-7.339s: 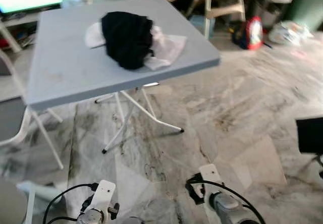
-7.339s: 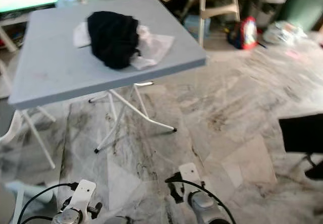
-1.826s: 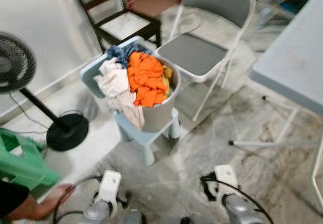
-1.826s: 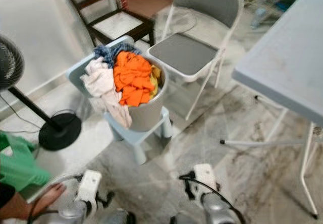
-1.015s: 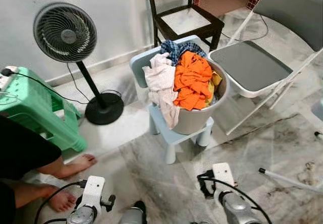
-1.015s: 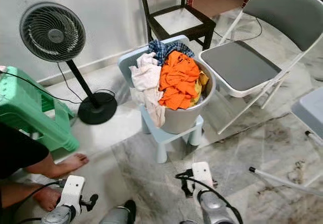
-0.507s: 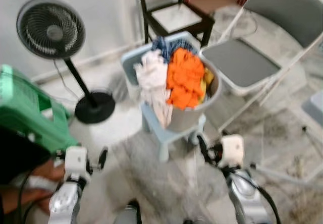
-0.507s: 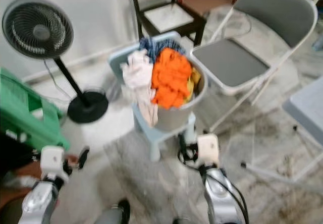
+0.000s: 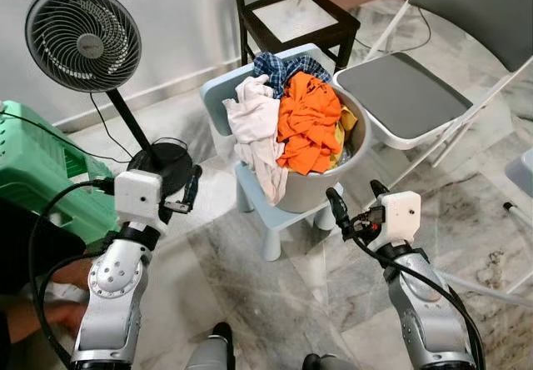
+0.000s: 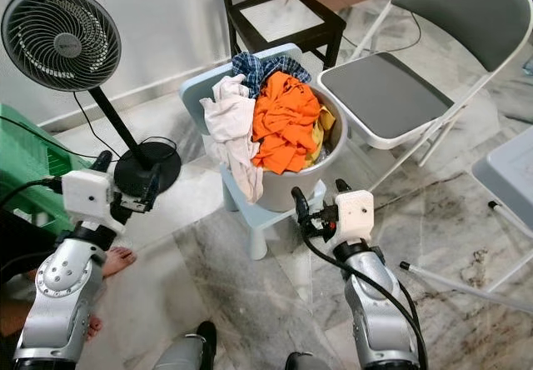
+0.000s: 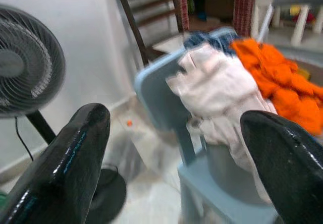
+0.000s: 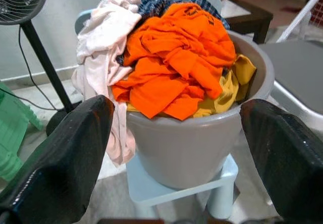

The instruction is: Hang hanger

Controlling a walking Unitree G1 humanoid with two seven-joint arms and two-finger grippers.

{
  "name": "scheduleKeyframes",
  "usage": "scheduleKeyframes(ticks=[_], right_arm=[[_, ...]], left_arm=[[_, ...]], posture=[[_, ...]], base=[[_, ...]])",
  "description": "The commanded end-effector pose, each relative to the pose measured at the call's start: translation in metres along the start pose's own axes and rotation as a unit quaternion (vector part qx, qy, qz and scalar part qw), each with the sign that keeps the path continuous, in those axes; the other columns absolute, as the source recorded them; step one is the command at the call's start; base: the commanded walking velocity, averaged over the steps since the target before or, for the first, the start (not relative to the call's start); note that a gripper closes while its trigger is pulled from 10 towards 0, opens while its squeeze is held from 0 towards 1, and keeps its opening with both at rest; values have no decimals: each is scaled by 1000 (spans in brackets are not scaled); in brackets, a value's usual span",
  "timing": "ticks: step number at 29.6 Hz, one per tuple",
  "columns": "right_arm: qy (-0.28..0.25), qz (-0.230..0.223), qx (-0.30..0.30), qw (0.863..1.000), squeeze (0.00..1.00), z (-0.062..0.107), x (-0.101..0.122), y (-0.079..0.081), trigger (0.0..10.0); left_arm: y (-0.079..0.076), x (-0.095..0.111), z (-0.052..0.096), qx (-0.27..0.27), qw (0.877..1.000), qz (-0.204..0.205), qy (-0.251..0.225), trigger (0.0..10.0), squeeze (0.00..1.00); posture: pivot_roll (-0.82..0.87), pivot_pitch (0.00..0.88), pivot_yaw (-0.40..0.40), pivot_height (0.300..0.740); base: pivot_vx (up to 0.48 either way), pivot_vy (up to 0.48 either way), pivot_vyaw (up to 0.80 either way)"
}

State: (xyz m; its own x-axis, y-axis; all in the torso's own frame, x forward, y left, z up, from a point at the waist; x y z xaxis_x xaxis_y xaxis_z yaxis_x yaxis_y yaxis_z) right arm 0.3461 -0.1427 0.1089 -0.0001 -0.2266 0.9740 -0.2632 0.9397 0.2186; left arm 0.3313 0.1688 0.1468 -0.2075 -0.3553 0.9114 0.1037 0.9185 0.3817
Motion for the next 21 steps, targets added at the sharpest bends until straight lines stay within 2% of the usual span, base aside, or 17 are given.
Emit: scheduleKeyframes(ticks=[1,3,4,6,8,13,18,21], right_arm=[[6,-7,-6,1000,0,4,-2,0,10000],[11,-13,-11,1000,0,6,-3,0,10000],[17,-29,-30,999,0,12,-7,-2,10000],[18,-37,-44,998,0,16,-10,-4,10000],[15,-45,-67,997,0,18,-12,-7,10000],[13,-51,-80,995,0,15,-14,-6,10000],[10,-37,-56,998,0,8,-10,6,10000],[10,-38,-61,997,0,7,-9,5,10000]], left_arm=[[-5,-10,12,-6,999,6,32,10000,0],[-7,-10,15,-4,999,13,40,10000,0],[-13,-14,22,3,998,39,58,10000,0],[-19,-18,27,4,996,54,70,10000,0],[-19,-20,30,17,995,64,77,10000,0],[-10,-23,28,26,994,69,78,10000,0],[-15,-22,26,0,994,74,76,10000,0],[-15,-23,26,1,994,76,78,10000,0]], posture=[[164,269,-5,740],[167,268,-3,740],[172,266,-6,740],[175,265,-7,740],[181,265,-11,740],[187,265,-13,740],[181,265,-8,740],[175,266,-4,740]], base=[[0,0,0],[0,0,0],[0,0,0],[0,0,0],[0,0,0],[0,0,0],[53,0,0],[270,0,0]])
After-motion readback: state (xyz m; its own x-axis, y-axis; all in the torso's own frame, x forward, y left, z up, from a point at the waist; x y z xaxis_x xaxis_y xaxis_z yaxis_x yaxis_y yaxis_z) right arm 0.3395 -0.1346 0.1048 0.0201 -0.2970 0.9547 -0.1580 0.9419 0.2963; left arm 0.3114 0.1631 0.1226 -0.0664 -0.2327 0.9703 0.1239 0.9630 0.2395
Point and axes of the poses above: a point about 5 cm out from each wrist's last joint towards the gripper, its own z axis pointing back from the gripper into the wrist, its own x axis along the axis of the wrist's last joint, y = z × x, the point moved 6 cm from there along -z, pointing out of the wrist towards the gripper, and after that the axes turned 13 degrees about -z, right-handed, at the moved point
